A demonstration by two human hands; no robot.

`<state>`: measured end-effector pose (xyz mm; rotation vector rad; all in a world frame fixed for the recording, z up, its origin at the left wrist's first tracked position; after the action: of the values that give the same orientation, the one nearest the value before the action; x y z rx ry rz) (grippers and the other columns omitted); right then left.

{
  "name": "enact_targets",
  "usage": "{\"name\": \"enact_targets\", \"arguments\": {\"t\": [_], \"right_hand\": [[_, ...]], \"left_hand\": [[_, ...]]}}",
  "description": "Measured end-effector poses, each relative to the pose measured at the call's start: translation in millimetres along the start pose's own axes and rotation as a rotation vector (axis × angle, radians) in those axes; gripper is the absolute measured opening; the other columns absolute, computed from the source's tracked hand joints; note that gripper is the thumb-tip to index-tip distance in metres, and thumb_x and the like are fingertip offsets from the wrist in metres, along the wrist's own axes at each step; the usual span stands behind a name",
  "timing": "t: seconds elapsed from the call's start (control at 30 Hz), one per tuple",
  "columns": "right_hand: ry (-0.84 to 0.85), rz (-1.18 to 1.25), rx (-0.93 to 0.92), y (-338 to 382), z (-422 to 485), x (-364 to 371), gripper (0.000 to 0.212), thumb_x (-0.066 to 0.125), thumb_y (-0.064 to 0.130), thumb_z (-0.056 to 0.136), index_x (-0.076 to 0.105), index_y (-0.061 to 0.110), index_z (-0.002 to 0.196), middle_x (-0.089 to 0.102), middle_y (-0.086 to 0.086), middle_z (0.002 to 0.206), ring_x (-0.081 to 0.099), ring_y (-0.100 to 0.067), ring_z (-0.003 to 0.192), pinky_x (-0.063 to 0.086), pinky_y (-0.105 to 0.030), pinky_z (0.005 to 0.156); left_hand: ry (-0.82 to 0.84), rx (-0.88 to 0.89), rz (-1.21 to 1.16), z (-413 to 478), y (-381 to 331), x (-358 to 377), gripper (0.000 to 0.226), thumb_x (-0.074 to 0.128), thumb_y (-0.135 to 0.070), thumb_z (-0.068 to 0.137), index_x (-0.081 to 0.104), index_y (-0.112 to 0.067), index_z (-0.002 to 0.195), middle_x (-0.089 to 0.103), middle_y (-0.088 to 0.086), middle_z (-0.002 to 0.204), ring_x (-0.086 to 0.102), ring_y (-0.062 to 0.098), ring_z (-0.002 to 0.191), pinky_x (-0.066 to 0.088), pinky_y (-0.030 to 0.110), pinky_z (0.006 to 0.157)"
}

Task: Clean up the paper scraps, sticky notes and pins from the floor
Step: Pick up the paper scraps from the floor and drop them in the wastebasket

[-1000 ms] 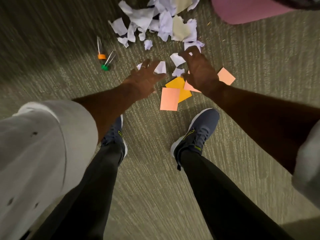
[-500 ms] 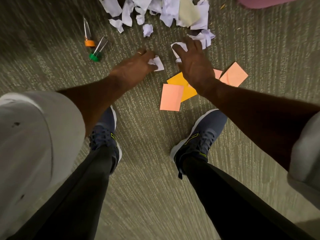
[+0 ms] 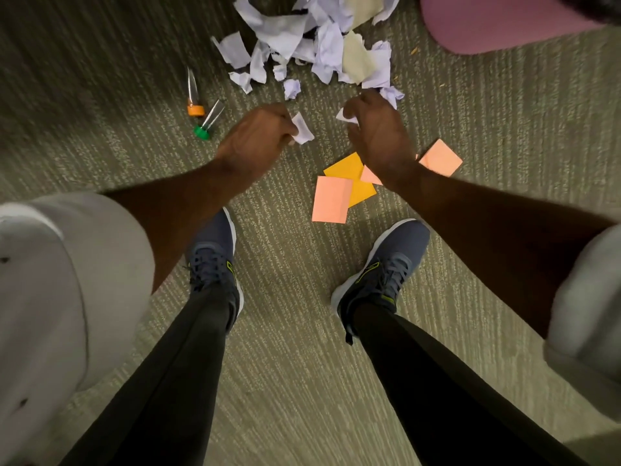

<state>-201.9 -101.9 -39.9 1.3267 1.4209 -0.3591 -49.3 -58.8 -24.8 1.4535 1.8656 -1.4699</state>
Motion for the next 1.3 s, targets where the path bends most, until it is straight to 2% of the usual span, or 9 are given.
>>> {"name": "enact_targets", "arguments": {"t": [0.13, 0.43, 0.57, 0.67, 0.77, 0.93, 1.1, 1.23, 1.3], "right_hand": [[-0.036, 0.018, 0.044, 19, -7, -45, 0.023, 0.054, -0.003, 0.084, 0.064, 0.005, 0.103, 0.058, -0.017, 0.108, 0.062, -0.037, 0.092, 0.049, -0.043, 0.077], [-0.138, 0.006, 0.041, 57, -23, -177, 0.026, 0.056, -0.003, 0.083, 0.066, 0.007, 0.105, 0.059, -0.016, 0.111, 0.062, -0.036, 0.093, 0.054, -0.045, 0.076], [-0.152, -0.04, 0.04, 54, -28, -234, 0.025, 0.061, -0.003, 0.081, 0.066, 0.009, 0.103, 0.059, -0.015, 0.107, 0.063, -0.036, 0.088, 0.053, -0.045, 0.069], [-0.168, -0.062, 0.057, 43, -35, -272, 0.026, 0.057, -0.003, 0.082, 0.065, 0.006, 0.105, 0.058, -0.018, 0.111, 0.061, -0.04, 0.094, 0.052, -0.045, 0.073], [-0.215, -0.089, 0.062, 29, -40, -301, 0.022, 0.062, 0.002, 0.085, 0.065, 0.009, 0.106, 0.058, -0.014, 0.111, 0.061, -0.035, 0.095, 0.053, -0.043, 0.073], [-0.276, -0.019, 0.108, 6, -57, -336, 0.02, 0.069, 0.013, 0.088, 0.064, 0.009, 0.107, 0.057, -0.012, 0.111, 0.062, -0.032, 0.092, 0.054, -0.044, 0.075], [-0.331, 0.015, 0.187, -23, -71, -355, 0.02, 0.062, 0.003, 0.089, 0.065, 0.009, 0.108, 0.057, -0.011, 0.115, 0.063, -0.027, 0.094, 0.053, -0.04, 0.082], [-0.371, 0.049, 0.246, -49, -80, -368, 0.019, 0.063, 0.005, 0.091, 0.065, 0.012, 0.108, 0.056, -0.007, 0.117, 0.062, -0.021, 0.089, 0.053, -0.03, 0.078], [-0.383, 0.066, 0.271, -61, -82, -372, 0.02, 0.063, 0.003, 0.089, 0.065, 0.012, 0.107, 0.056, -0.008, 0.118, 0.062, -0.022, 0.088, 0.054, -0.034, 0.077]], "left_hand": [[-0.047, -0.006, -0.018, -8, -23, -41, 0.022, 0.063, -0.003, 0.092, 0.073, -0.005, 0.111, 0.067, 0.016, 0.109, 0.065, 0.03, 0.096, 0.051, 0.039, 0.086], [-0.135, 0.005, -0.062, -1, -102, -153, 0.021, 0.065, -0.006, 0.087, 0.075, -0.004, 0.106, 0.07, 0.02, 0.102, 0.066, 0.038, 0.095, 0.054, 0.044, 0.081], [-0.189, 0.032, -0.077, 16, -144, -197, 0.02, 0.065, -0.01, 0.089, 0.075, -0.006, 0.105, 0.07, 0.017, 0.103, 0.067, 0.035, 0.095, 0.053, 0.042, 0.082], [-0.216, 0.058, -0.083, 29, -174, -221, 0.021, 0.065, -0.012, 0.09, 0.075, -0.007, 0.107, 0.07, 0.015, 0.103, 0.067, 0.034, 0.094, 0.054, 0.041, 0.083], [-0.248, 0.069, -0.084, 37, -202, -238, 0.02, 0.066, -0.01, 0.091, 0.074, -0.007, 0.109, 0.069, 0.015, 0.105, 0.067, 0.031, 0.095, 0.05, 0.038, 0.083], [-0.28, 0.057, -0.116, 53, -234, -248, 0.022, 0.069, -0.014, 0.092, 0.074, -0.01, 0.112, 0.069, 0.011, 0.11, 0.068, 0.028, 0.094, 0.055, 0.036, 0.083], [-0.249, 0.05, -0.114, 81, -261, -247, 0.022, 0.07, -0.017, 0.092, 0.073, -0.012, 0.113, 0.069, 0.01, 0.114, 0.068, 0.023, 0.096, 0.051, 0.028, 0.083], [-0.25, 0.038, -0.108, 101, -275, -246, 0.021, 0.069, -0.018, 0.092, 0.073, -0.015, 0.113, 0.07, 0.009, 0.116, 0.068, 0.023, 0.1, 0.05, 0.027, 0.084], [-0.252, 0.039, -0.113, 110, -282, -244, 0.022, 0.069, -0.019, 0.092, 0.073, -0.015, 0.112, 0.07, 0.01, 0.115, 0.068, 0.024, 0.101, 0.049, 0.027, 0.084]]}}
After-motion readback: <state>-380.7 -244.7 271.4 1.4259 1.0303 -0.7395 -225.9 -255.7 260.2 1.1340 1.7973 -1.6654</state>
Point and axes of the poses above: each hand's wrist, its own z-axis towards the middle knuckle, its own x-axis out of the palm, y = z × x, the point moved 9 cm from there along z, towards the middle knuckle
